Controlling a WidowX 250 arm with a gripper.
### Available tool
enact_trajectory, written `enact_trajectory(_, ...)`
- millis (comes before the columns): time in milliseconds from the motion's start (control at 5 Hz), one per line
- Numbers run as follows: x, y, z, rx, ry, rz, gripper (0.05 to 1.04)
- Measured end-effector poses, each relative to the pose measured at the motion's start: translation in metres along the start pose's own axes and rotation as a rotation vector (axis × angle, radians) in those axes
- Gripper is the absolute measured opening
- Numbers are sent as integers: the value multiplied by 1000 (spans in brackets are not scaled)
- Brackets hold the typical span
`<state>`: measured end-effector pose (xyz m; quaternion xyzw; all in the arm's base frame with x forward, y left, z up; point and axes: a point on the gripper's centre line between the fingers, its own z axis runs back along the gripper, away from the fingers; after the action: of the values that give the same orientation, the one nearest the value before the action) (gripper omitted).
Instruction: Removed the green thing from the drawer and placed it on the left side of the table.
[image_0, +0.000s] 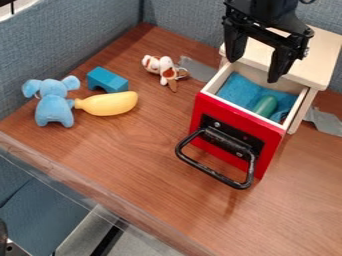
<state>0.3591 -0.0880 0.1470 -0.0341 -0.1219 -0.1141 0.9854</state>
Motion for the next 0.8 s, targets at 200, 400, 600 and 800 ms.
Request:
enact_trajectory(200, -4, 0, -14, -3, 40, 2, 1001)
enact_trajectory(400, -2, 0, -20, -4, 37, -5, 1001)
enact_trajectory(600, -2, 1, -27, -4, 43, -7, 1001)
enact_trajectory(800, -8, 0, -38, 7, 66, -23, 1001)
